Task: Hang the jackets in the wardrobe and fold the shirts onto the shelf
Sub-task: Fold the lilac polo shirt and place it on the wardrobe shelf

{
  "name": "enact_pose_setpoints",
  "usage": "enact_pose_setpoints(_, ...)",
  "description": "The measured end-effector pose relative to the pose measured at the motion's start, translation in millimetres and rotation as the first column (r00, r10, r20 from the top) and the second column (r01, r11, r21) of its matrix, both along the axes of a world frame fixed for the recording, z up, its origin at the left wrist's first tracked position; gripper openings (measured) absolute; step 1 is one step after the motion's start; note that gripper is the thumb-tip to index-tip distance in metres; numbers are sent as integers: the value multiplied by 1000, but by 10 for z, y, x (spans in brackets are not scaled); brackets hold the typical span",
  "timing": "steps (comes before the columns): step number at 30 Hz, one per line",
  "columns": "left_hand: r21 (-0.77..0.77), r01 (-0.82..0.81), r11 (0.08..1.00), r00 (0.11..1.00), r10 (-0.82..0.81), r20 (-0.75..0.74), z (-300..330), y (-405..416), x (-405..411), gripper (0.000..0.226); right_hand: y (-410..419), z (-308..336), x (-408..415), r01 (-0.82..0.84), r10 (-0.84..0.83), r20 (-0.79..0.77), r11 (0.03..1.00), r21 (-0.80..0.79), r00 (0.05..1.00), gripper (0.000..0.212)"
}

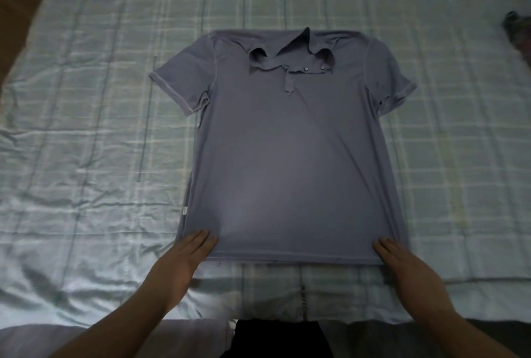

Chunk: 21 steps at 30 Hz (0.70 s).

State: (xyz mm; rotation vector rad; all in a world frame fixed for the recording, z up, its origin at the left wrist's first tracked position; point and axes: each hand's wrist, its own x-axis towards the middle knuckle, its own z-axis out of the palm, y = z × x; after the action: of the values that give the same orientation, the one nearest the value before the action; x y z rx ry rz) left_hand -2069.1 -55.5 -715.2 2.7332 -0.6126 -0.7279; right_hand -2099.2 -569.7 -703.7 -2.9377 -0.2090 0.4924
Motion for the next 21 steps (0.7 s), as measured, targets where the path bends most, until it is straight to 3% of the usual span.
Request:
enact_pose_setpoints(3,37,39,999,997,-37,-63,8,-2,-16,118,51,30,35,-10,10,-62,1000,-14,998,95)
enact_pose_setpoints(6,93,23,995,998,-16,-69,141,-99,32,95,149,95,146,-11,9,-107,1000,-27,994,72)
enact_pose_setpoints(8,53,-18,998,1000,19,-20,232,-223,137,77,211,192,294,24,-26,-58,999,-25,998,50)
enact_pose_setpoints(12,-51,-46,998,997,49,62,217,-699,605,65,360,309,821,93,-99,76,993,78,992,42)
enact_pose_setpoints(16,-88,2,996,990,11,142,111,-1362,1335,59,342,329,1452,189,-209,161,973,133,965,48)
enact_pose_setpoints(21,-93,64,994,975,-43,217,99,-2224,2330,61,1,224,2255,316,-345,118,925,213,931,47)
